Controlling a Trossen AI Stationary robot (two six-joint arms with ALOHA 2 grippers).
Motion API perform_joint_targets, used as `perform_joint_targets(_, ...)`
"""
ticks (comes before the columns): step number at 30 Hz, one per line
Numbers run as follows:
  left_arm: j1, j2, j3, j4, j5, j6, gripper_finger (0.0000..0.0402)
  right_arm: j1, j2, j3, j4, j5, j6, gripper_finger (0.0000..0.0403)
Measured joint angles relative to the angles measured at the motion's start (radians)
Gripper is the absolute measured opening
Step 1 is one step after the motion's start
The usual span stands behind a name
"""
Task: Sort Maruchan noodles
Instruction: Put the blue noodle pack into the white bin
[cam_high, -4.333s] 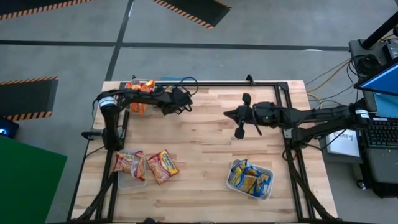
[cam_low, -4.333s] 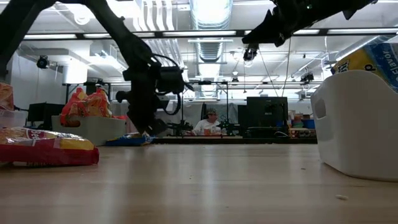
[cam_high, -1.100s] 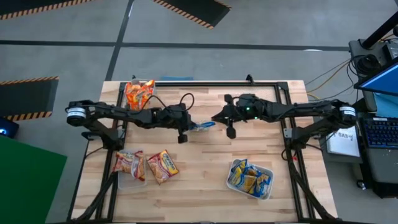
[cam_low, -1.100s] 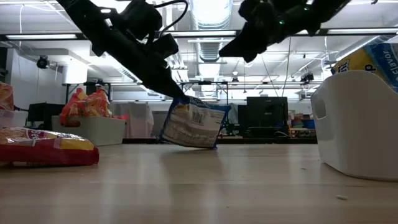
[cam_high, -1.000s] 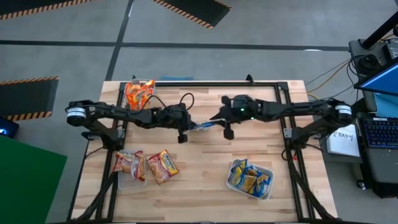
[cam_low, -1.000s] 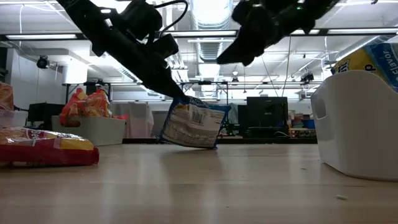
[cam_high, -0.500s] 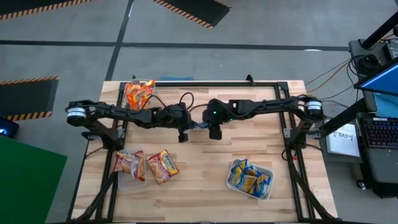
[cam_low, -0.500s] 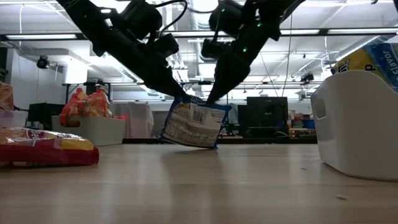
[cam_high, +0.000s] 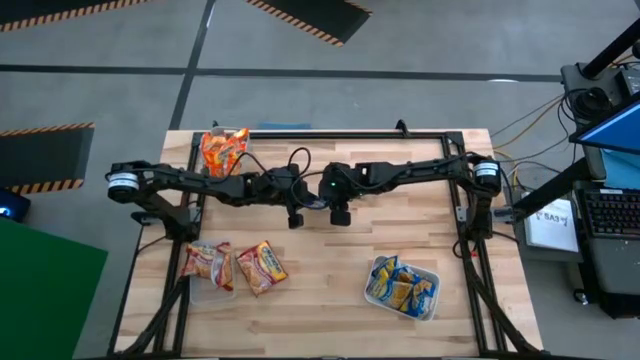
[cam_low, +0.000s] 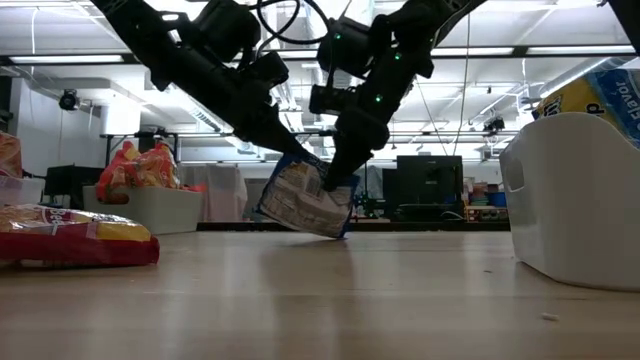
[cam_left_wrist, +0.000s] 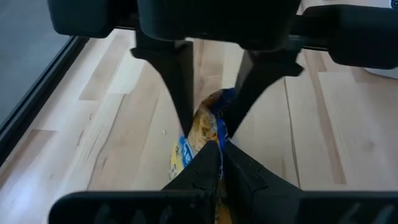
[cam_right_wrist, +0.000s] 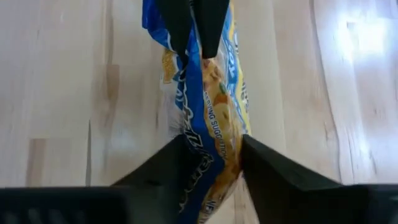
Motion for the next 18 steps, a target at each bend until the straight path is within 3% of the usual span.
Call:
perform_joint_targets(5,0.000,-0.003,0.000,0.015,0.000,0.000,0.0000,0.000,-0.011,0.000,-0.013,-0.018,0.000,0.0024)
perform_joint_targets(10,-0.002,-0.062,0.000,0.013,0.002,0.018,0.0025,0.000,-0.041,-0.001,-0.061,-0.019,0.027,0.0011)
perform_joint_targets(18,-0.002,-0.255,0.000,-0.050,0.002,0.077,0.0122,0.013,-0.162,0.054,-0.239,-0.039,0.098,0.0009)
